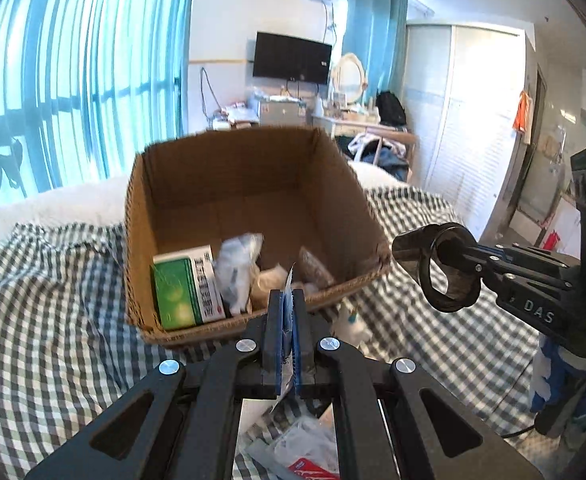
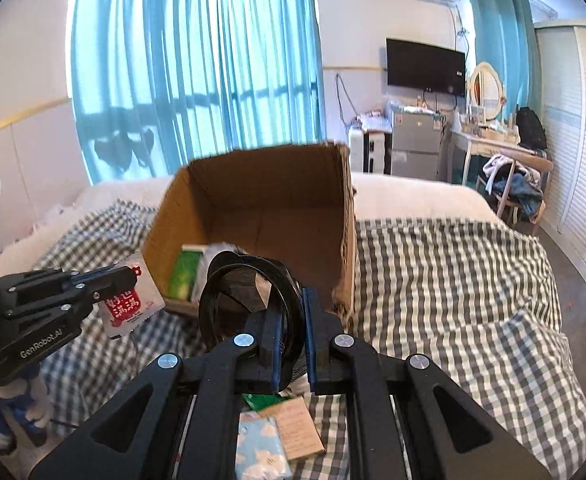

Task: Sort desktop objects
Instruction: 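Carry the black round object and white packet over the cardboard box, then open both tools to drop the items into the box, then move both open tools down toward the items beside the box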

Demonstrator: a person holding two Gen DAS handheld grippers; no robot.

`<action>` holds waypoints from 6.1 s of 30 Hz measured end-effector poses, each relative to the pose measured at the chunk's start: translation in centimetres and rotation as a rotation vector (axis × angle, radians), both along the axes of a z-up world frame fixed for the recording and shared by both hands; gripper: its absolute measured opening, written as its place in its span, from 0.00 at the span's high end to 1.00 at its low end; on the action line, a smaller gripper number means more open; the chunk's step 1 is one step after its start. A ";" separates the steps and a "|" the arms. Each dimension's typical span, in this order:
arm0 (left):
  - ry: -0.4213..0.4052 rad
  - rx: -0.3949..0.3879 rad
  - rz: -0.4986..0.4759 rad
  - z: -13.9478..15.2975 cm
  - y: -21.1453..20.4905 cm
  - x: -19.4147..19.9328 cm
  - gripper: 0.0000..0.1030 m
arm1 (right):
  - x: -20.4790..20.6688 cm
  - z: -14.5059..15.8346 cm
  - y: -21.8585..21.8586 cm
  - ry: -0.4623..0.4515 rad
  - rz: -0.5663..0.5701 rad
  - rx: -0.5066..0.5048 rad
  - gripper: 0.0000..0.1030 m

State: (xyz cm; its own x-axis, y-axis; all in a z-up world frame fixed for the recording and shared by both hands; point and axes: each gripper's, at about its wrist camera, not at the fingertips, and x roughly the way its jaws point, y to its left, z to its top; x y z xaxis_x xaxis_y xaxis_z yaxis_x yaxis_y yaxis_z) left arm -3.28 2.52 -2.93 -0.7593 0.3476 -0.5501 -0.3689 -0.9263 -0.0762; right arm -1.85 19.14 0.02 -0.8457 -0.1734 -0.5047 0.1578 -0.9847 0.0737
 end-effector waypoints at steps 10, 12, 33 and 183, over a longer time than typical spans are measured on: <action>0.100 0.019 0.056 4.2 -0.7 0.7 0.97 | 1.3 4.2 0.2 0.096 0.002 -0.022 0.92; 0.118 0.024 0.066 5.1 -0.9 0.8 0.97 | 1.5 5.3 0.0 0.128 0.008 -0.024 0.92; 0.270 0.064 0.115 10.5 -1.9 -1.3 0.97 | -0.9 10.0 -1.3 0.283 0.057 0.000 0.92; -0.185 -0.183 0.125 -13.9 -1.0 -5.5 0.01 | -5.6 -12.5 -0.9 -0.183 0.052 0.051 0.09</action>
State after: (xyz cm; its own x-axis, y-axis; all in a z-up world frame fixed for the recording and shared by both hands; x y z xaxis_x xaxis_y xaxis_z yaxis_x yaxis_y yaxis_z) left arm -8.77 1.50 -16.82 -0.6710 0.1400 -0.7281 -0.2461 -0.9684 0.0406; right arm -7.43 18.24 -12.45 -0.7297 -0.1846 -0.6584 0.1972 -0.9788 0.0559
